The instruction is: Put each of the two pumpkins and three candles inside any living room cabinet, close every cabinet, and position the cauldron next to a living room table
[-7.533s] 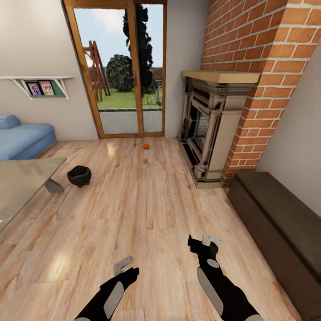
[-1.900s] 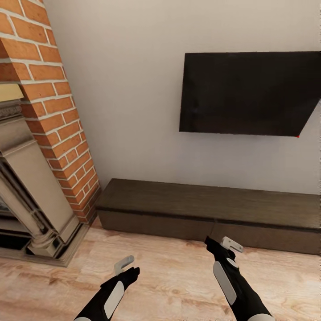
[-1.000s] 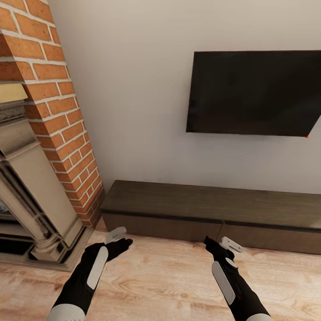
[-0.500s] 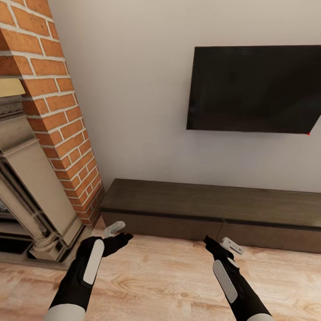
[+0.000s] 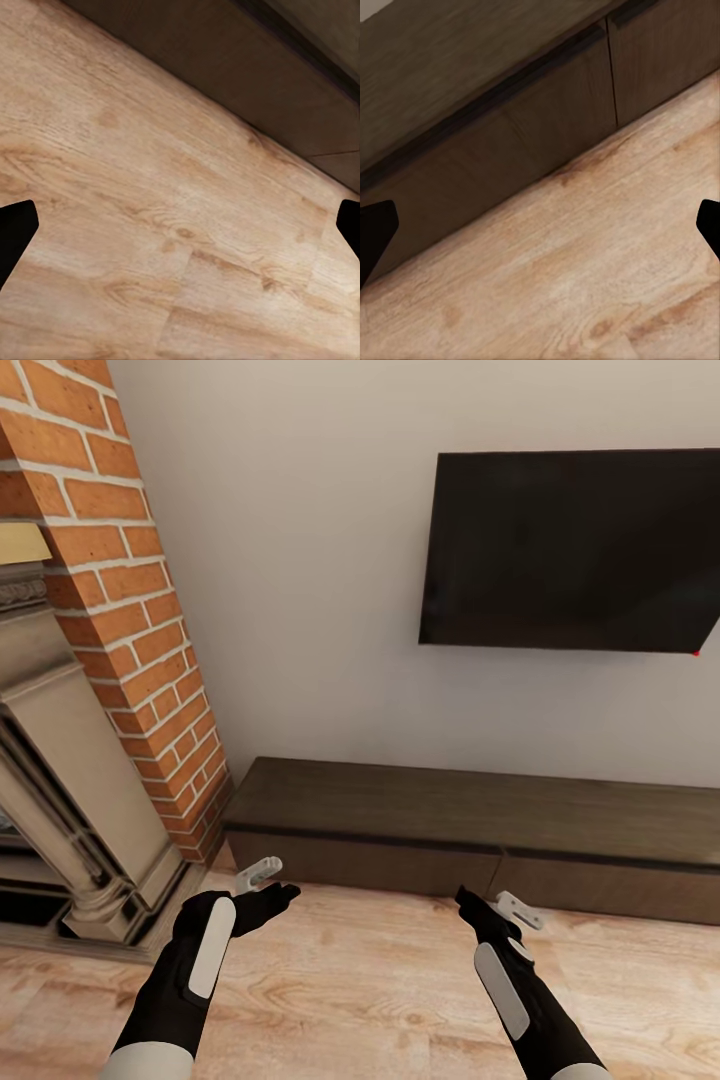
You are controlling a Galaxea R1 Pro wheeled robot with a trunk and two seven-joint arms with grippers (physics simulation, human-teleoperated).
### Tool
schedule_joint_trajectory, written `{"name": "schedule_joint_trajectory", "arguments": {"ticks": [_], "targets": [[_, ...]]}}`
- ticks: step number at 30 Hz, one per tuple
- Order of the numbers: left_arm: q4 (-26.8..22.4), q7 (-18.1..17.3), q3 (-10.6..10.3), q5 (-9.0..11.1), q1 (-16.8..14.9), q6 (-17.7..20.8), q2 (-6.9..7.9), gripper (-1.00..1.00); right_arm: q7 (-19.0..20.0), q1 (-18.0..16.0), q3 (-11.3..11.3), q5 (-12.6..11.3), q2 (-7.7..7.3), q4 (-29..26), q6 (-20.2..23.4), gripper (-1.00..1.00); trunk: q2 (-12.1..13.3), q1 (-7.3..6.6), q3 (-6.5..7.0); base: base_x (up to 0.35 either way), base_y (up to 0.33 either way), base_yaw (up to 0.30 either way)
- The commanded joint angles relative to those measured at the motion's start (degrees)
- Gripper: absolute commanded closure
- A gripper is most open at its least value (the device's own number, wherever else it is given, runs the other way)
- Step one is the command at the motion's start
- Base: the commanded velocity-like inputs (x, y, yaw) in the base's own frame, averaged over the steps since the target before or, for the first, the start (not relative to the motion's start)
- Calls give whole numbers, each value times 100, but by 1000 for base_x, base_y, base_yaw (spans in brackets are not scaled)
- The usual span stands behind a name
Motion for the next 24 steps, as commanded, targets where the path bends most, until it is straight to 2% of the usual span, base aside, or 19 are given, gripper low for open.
{"name": "schedule_joint_trajectory", "arguments": {"ticks": [1, 13, 16, 18, 21, 22, 24], "targets": [[-6, 48, 11, 62, -4, 25, -5, -100, -42, -2, 13, -22, -5, -12, 24, -100, -45, 22, -24, 0, 0, 0], [-2, 48, 11, 62, -4, 29, -5, -100, -35, -2, 33, -14, 8, 93, -1, -100, -526, 286, -240, 0, 0, 0], [-5, 48, 11, 69, -4, 33, 0, -100, -53, -3, -38, -83, 9, 87, -15, -100, -646, 352, -293, 0, 0, 0], [-4, 43, 11, 73, -4, 47, 2, -100, -59, -5, -167, -281, 9, 77, -34, -100, -727, 396, -329, 0, 0, 0], [-7, 34, 11, 82, -4, 163, 10, -100, -47, -3, -311, -787, 5, 93, -42, -100, -847, 462, -383, 0, 0, 0], [-6, 21, 11, 86, -4, 264, 11, -100, -12, -3, -343, -1163, -3, 95, -46, -100, -887, 484, -401, 0, 0, 0], [-6, 5, 11, 92, -4, 444, 19, -100, 282, -18, -361, -1588, -21, 100, -46, -100, -967, 528, -437, 0, 0, 0]]}}
